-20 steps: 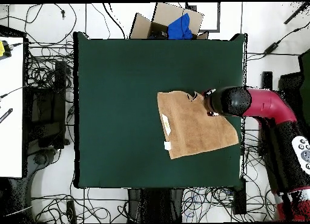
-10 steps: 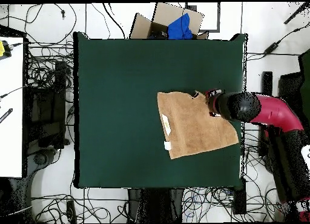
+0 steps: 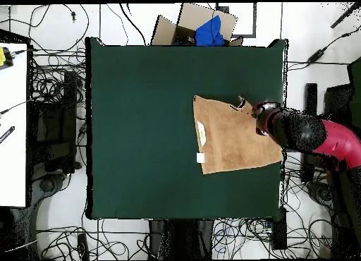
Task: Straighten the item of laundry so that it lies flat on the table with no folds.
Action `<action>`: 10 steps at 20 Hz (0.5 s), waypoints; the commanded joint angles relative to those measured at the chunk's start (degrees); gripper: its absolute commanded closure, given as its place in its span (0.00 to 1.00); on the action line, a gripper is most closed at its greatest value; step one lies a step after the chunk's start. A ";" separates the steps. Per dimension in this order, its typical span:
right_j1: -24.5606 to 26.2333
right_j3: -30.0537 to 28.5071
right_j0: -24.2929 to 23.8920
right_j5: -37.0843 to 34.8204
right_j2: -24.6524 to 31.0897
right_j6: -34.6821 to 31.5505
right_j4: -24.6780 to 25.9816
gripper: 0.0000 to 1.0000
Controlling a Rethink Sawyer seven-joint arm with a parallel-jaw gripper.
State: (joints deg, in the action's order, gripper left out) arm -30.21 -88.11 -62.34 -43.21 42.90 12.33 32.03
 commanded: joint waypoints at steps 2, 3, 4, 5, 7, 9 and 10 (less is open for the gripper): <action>-3.49 -2.35 1.50 2.17 4.17 -7.57 -3.17 1.00; -3.43 -1.87 2.04 0.85 3.51 -7.63 -3.45 1.00; -2.95 -1.49 2.52 0.06 2.88 -7.47 -3.35 1.00; -2.46 -1.11 2.99 -0.74 2.26 -7.32 -3.26 1.00; -1.92 -0.82 3.62 -0.51 0.92 -8.25 -2.94 1.00; -1.63 -0.19 4.91 -0.53 -1.01 -9.37 -1.93 1.00; -1.55 0.18 5.71 -0.68 -2.09 -9.95 -1.29 1.00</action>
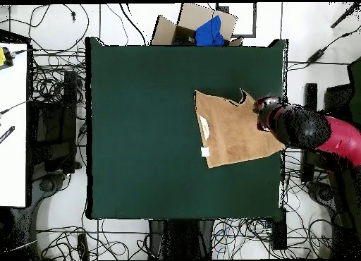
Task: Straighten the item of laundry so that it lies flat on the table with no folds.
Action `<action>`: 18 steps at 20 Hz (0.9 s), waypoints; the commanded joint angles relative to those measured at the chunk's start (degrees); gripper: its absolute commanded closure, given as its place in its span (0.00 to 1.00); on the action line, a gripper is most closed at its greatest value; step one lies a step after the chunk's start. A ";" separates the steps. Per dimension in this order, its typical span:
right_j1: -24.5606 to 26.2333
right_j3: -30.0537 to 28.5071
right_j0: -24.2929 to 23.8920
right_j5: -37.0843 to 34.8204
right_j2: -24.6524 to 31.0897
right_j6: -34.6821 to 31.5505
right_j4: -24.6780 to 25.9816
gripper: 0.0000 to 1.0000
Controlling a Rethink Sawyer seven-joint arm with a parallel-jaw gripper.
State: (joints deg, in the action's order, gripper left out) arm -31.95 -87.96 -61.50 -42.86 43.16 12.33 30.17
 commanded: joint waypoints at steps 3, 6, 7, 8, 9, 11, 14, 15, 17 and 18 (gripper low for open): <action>3.43 2.38 7.27 -3.59 -4.88 -6.65 3.93 1.00; 6.57 4.06 7.78 -3.61 -5.97 -5.65 4.23 1.00; 7.02 3.95 7.76 -3.14 -6.21 -6.16 3.91 1.00; 7.21 4.07 7.80 -3.04 -6.44 -6.56 3.65 1.00; 7.84 4.47 7.73 -3.75 -6.46 -6.22 3.17 1.00; 8.54 5.02 7.70 -4.15 -6.69 -5.98 2.98 1.00; 8.81 5.04 7.31 -4.82 -6.61 -5.19 2.84 1.00; 8.76 4.87 7.25 -5.55 -6.54 -4.57 2.89 0.00; 8.20 4.46 7.50 -5.92 -6.97 -5.04 3.01 0.00; 7.92 4.25 7.62 -6.11 -7.18 -5.28 3.07 0.00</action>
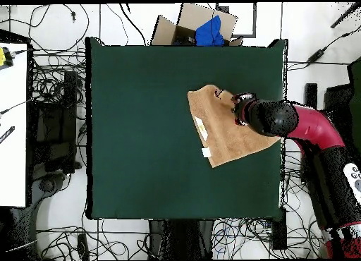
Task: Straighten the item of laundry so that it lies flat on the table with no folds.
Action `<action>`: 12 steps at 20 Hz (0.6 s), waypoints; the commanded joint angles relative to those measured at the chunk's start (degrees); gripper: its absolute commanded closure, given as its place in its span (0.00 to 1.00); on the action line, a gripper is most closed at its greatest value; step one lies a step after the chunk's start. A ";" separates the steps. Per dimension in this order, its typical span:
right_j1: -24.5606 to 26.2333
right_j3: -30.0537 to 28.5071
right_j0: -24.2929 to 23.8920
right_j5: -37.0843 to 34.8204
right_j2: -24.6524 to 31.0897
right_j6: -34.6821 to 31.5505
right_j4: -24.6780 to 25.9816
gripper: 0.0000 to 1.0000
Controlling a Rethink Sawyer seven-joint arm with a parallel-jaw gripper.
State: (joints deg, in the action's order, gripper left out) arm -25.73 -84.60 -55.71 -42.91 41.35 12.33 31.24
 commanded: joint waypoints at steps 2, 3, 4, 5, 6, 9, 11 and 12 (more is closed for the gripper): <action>0.85 -0.35 1.17 -5.34 -5.17 -5.30 2.14 0.00; 0.51 -0.46 1.30 -4.95 -5.82 -5.95 2.71 0.00; 0.64 -0.39 1.25 -4.85 -5.94 -6.06 2.78 0.00; 0.77 -0.33 1.20 -4.75 -6.06 -6.16 2.85 0.00; 0.75 -0.15 1.42 -4.73 -6.40 -6.48 3.08 0.00; 1.26 0.60 1.48 -5.03 -6.60 -6.33 3.05 0.00; 1.69 1.15 1.59 -4.98 -6.84 -6.26 3.07 0.00; 2.03 1.59 1.70 -4.95 -7.00 -6.23 3.11 0.00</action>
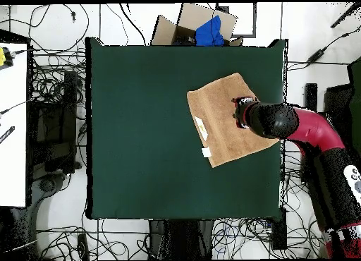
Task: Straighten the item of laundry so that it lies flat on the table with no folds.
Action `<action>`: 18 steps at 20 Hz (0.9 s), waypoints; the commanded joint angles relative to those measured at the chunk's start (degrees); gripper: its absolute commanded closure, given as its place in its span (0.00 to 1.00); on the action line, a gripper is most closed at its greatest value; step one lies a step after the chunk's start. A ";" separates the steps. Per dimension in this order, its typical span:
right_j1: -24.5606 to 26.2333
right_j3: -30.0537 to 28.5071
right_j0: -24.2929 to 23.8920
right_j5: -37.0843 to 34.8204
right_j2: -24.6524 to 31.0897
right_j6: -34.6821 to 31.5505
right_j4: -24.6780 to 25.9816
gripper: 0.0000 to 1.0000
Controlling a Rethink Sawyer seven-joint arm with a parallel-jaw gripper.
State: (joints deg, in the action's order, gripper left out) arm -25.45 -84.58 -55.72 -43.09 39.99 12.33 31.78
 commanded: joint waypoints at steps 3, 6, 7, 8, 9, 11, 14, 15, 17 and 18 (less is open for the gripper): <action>1.73 1.89 2.28 -4.38 -6.20 -6.19 3.03 0.00; 2.21 1.95 2.53 -3.30 -7.14 -5.51 4.49 0.00; 2.85 2.41 2.83 -3.03 -7.85 -5.85 5.16 0.00; 3.48 2.87 3.13 -2.76 -8.57 -6.20 5.83 0.00; 4.50 3.46 3.15 -2.48 -9.29 -6.90 6.14 0.00; 6.79 4.91 3.36 -1.97 -11.21 -8.84 6.86 0.00; 9.57 6.47 3.67 -0.57 -13.17 -10.96 7.36 0.00; 10.98 7.16 3.69 0.12 -13.70 -11.54 7.46 0.00; 13.54 8.57 3.37 1.15 -14.11 -11.60 7.41 0.00; 14.47 8.98 3.10 1.62 -14.09 -11.14 7.33 0.00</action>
State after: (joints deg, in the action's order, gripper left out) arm -19.09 -79.15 -54.13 -43.06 31.94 12.33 35.59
